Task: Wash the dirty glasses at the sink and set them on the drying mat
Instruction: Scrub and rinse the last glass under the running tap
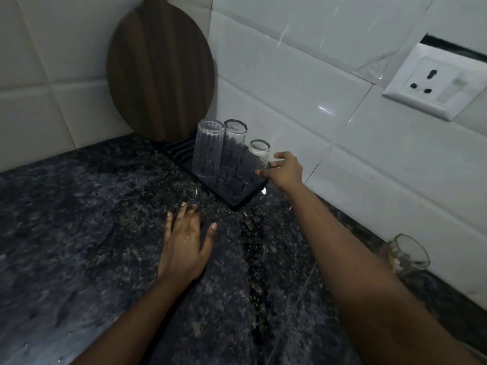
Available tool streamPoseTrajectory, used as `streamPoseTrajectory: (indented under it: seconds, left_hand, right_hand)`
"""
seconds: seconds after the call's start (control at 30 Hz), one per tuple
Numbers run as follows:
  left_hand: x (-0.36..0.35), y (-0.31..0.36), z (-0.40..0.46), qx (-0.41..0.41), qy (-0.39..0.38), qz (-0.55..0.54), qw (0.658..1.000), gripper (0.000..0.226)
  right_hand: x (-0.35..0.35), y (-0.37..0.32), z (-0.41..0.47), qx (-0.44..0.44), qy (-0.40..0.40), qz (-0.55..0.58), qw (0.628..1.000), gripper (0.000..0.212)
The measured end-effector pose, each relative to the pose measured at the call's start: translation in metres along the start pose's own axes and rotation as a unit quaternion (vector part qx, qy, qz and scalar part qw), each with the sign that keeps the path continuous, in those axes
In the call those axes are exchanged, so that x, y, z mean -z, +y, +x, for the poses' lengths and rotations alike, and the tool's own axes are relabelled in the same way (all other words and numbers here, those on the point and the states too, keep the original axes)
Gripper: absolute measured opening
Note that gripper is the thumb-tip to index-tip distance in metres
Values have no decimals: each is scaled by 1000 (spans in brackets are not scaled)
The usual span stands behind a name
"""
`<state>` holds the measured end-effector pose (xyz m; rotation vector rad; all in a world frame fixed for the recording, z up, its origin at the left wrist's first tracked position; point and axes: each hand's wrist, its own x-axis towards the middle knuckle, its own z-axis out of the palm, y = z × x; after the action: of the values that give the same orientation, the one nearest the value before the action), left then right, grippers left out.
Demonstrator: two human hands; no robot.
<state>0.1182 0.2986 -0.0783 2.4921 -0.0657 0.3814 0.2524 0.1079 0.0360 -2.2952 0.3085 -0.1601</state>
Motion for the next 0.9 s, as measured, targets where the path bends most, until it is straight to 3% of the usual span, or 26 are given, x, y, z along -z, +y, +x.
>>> streamPoseTrajectory:
  seconds: [0.17,0.27,0.33,0.43,0.5,0.57,0.67,0.77,0.83,0.9]
  left_hand:
    - [9,6,-3,-37,-2,-22,999,55]
    - [16,16,-13,-48,6,-68,997,39]
    - [20,30,-18,-65,2,-81,995,31]
    - [28,65,-18,-97,-3,-112,989,29]
    - [32,90,-18,-136,8,-113,984,27]
    - [32,112,-20,-167,10,-114,979,26]
    - [29,143,-25,-182,-36,-110,976,47]
    - [20,175,-34,-194,-101,-112,969,36]
    - [12,200,-49,-219,-153,-126,955,43]
    - [4,230,-67,-256,-179,-141,939,55]
  right_hand:
    - [50,34,-62,28,49,28,998,42]
    - [101,68,-102,62,124,-85,987,41]
    - [141,93,-121,10,155,-195,968,49]
    - [186,125,-136,-132,94,-335,928,53]
    - [194,139,-142,-170,29,-354,919,47]
    - [194,145,-148,-158,23,-324,933,41]
    - [199,147,-160,-115,35,-315,941,36]
    - [218,144,-188,-79,8,-290,954,30]
    - [240,147,-214,-48,-3,-262,964,25]
    - [266,147,-243,-12,-12,-251,968,35]
